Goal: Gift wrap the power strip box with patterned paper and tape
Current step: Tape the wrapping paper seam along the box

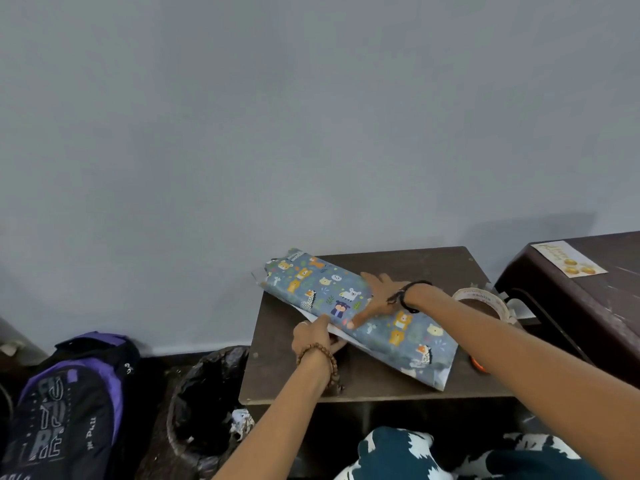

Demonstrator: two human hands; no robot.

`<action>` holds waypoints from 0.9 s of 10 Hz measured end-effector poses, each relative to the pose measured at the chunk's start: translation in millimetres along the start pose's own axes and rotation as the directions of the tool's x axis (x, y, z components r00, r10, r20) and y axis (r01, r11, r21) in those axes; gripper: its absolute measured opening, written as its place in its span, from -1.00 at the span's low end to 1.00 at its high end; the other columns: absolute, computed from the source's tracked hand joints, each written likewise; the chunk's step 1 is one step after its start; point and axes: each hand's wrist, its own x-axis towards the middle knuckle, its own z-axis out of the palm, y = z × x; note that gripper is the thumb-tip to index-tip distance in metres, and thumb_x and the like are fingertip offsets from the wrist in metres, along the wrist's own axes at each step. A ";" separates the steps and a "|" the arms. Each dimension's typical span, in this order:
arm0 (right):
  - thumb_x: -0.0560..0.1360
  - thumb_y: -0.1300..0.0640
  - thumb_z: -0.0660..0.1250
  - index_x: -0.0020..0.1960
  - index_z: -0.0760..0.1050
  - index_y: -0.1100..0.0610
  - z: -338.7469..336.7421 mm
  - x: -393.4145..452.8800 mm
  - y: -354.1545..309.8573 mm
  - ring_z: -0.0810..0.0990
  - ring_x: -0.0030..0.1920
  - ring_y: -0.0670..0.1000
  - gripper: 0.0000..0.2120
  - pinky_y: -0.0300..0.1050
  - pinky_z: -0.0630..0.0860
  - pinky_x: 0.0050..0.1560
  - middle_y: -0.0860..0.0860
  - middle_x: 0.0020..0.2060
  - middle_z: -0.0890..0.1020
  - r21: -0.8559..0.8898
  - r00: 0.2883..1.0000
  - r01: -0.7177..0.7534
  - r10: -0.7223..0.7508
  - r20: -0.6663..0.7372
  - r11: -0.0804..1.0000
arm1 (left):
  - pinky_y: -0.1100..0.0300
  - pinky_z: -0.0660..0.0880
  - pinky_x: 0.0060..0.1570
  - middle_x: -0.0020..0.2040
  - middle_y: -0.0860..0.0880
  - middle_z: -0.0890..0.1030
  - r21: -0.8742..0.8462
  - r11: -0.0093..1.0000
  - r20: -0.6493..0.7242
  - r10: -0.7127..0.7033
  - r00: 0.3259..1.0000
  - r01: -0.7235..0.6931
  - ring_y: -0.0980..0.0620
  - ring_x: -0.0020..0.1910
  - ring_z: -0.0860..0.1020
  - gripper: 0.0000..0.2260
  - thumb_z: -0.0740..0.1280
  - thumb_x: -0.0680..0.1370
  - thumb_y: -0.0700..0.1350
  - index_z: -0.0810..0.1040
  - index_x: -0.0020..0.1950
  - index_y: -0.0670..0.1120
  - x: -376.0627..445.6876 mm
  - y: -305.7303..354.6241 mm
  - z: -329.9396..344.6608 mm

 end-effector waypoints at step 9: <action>0.50 -0.09 0.25 0.23 0.36 0.10 39.0 -23.6 19.8 0.39 0.25 0.04 -0.61 -0.13 0.24 0.25 0.03 0.28 0.40 -0.468 0.745 0.507 -0.642 -0.184 0.723 | 0.12 0.57 -0.08 -0.16 -0.08 0.61 0.031 0.954 0.073 0.296 0.953 -0.298 0.00 -0.11 0.58 -0.89 0.29 0.52 -0.28 0.55 -0.16 -0.12 -24.7 -36.8 13.0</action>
